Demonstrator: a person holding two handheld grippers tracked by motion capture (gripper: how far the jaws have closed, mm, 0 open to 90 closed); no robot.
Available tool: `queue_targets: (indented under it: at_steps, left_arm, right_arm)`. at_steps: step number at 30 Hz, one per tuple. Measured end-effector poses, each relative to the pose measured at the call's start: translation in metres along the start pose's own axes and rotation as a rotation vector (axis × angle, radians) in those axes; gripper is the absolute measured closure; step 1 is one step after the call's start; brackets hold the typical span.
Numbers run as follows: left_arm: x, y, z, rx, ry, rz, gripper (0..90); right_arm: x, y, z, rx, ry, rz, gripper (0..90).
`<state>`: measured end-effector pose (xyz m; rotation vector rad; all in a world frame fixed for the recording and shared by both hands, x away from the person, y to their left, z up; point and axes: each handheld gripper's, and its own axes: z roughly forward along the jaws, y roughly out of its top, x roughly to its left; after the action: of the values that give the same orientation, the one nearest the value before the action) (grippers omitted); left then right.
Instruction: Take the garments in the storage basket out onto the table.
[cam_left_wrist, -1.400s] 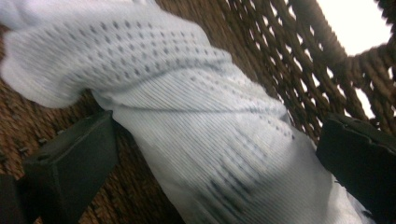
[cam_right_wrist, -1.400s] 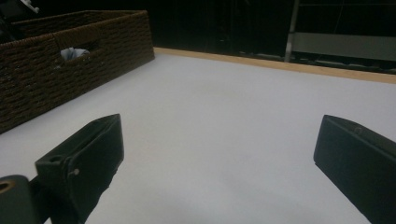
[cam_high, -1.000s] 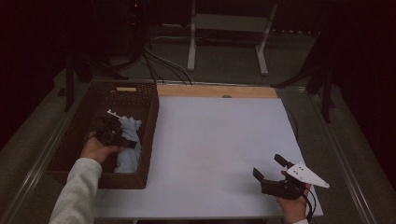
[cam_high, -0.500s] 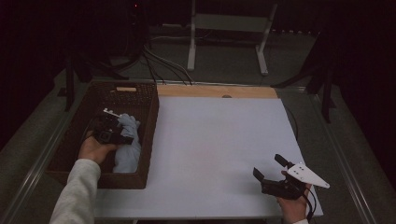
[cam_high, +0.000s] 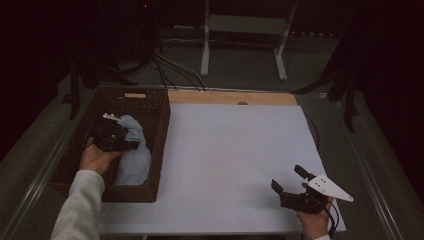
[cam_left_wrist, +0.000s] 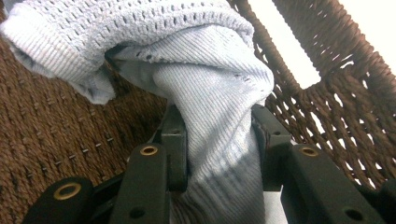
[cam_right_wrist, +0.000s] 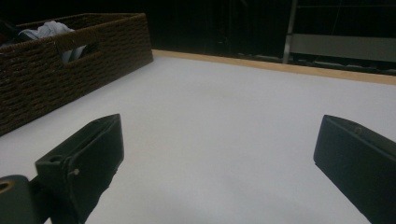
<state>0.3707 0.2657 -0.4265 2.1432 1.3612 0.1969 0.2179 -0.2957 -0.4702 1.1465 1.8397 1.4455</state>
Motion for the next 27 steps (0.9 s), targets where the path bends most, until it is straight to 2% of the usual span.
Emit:
queue_targets:
  at_steps: [27]
  left_arm:
    - [0.002, 0.004, -0.026, -0.102, 0.030, 0.016, 64.6]
  right_arm:
    - [0.000, -0.001, 0.001, 0.001, 0.000, 0.000, 1.9]
